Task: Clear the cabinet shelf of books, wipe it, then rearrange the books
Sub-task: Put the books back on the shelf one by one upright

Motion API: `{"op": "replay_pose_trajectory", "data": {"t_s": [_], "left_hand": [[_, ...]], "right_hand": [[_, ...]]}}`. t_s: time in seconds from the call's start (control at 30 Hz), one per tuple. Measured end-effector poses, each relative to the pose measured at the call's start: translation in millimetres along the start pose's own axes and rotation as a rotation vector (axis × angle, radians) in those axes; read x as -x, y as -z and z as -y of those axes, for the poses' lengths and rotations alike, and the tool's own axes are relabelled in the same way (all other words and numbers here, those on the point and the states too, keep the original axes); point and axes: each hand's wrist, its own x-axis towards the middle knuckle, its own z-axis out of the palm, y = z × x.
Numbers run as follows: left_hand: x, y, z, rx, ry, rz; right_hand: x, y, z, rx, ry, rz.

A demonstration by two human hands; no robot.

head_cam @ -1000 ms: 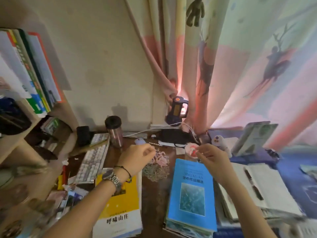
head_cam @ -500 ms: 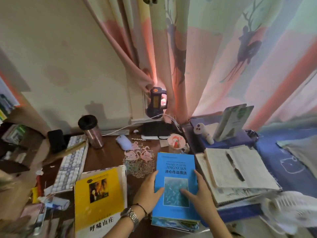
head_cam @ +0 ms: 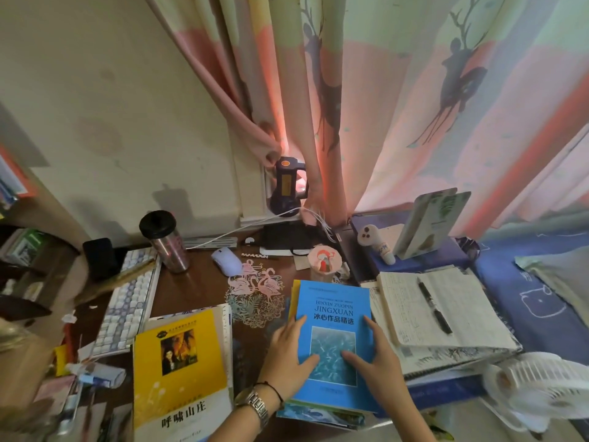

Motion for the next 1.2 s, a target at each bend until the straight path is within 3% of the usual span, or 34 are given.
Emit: {"op": "replay_pose_trajectory", "data": {"t_s": [0.33, 0.5, 0.8, 1.2], "left_hand": [[0, -1, 1, 0.043, -0.004, 0.057], [1, -4, 8, 0.223, 0.081, -0.035], [-4, -10, 11, 0.337, 0.206, -0.042], [3, -11, 17, 0.642, 0.097, -0.139]], "right_hand": [[-2, 6, -8, -0.042, 0.020, -0.018], [1, 4, -6, -0.108, 0.001, -0.033], [8, -6, 0, -0.218, 0.042, -0.135], [22, -10, 9, -0.380, 0.097, -0.194]]}}
